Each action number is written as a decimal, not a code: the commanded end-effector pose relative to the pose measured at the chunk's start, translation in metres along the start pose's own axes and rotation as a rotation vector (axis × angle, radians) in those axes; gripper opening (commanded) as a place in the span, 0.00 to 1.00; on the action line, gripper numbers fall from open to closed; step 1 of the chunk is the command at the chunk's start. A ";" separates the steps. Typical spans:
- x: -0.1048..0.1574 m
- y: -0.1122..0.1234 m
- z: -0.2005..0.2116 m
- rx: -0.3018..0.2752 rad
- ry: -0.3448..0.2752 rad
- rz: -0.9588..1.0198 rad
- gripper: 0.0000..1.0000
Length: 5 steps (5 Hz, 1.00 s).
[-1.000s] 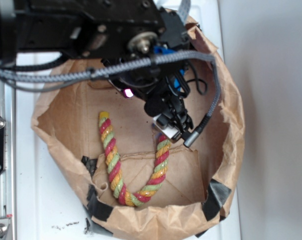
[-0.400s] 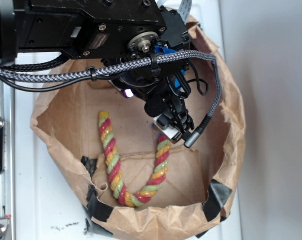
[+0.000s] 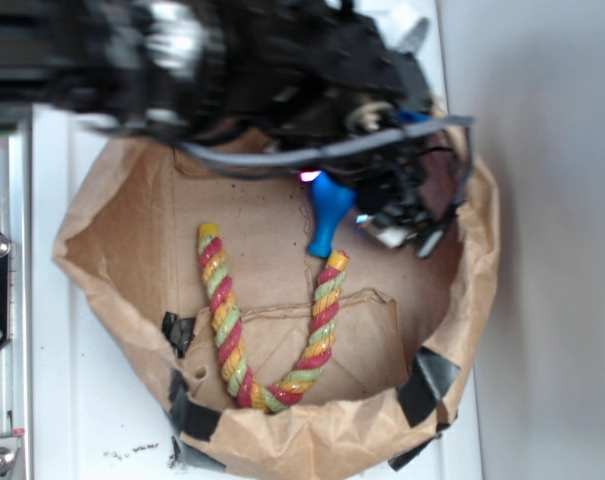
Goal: Grab the blue bottle.
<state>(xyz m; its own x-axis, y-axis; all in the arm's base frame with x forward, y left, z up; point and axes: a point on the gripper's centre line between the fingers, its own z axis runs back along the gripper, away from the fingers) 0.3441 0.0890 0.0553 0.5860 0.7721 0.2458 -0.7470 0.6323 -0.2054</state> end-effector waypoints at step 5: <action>0.013 -0.006 0.067 -0.118 0.064 -0.071 0.00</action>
<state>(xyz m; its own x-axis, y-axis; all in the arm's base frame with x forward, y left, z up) 0.3361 0.0701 0.0873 0.6830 0.7210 0.1169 -0.6814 0.6866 -0.2534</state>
